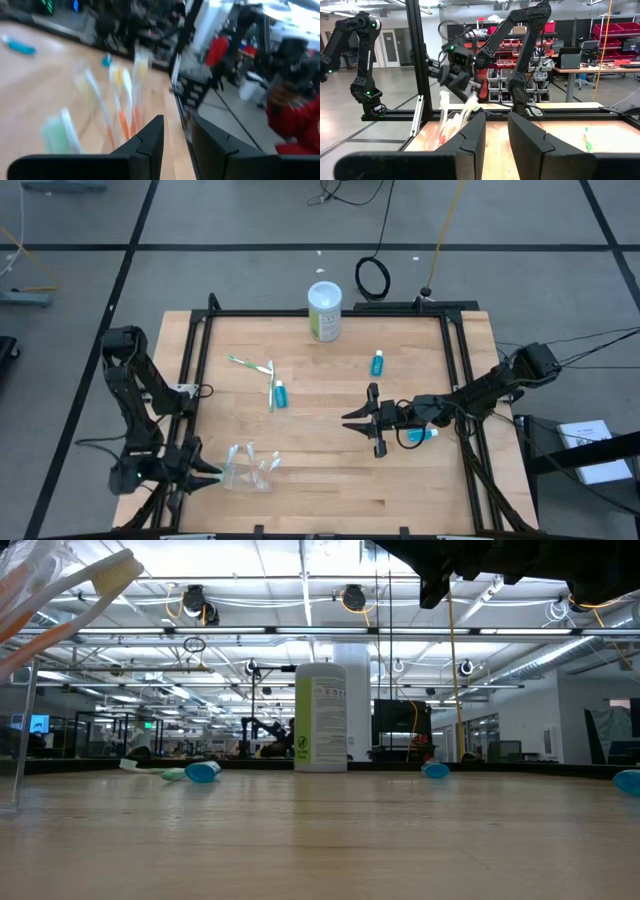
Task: Pick & Place toothbrushing station
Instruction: Put the green toothbrush into the transparent organizer
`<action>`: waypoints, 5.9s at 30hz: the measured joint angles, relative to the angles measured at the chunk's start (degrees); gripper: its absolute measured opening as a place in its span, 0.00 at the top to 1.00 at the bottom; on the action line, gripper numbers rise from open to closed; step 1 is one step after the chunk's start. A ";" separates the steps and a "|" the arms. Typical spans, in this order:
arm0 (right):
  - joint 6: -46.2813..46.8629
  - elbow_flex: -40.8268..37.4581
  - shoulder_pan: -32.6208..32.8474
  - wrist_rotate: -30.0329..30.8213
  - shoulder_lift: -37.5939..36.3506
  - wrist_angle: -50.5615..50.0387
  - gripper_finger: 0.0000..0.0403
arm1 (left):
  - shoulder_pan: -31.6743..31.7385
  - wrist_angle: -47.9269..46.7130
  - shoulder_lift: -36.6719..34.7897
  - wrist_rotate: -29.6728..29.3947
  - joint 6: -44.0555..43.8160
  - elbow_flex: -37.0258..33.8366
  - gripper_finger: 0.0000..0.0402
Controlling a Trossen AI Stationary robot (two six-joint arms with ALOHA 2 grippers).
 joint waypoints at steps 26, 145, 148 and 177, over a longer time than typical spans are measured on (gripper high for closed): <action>-0.64 0.02 0.02 -0.07 0.00 -1.36 0.82 | 37.84 36.51 -4.00 -11.48 76.62 12.94 0.41; -0.86 -0.70 -0.14 0.13 0.00 -3.01 0.82 | 118.62 -28.94 17.54 65.61 -2.25 5.28 0.80; -0.85 -0.70 -0.14 0.13 0.00 -3.00 0.82 | 118.57 -28.95 17.59 66.90 0.02 5.29 0.86; -0.84 -0.70 -0.11 0.13 -0.02 -3.02 0.82 | 116.48 -36.14 8.68 71.87 7.37 4.87 0.91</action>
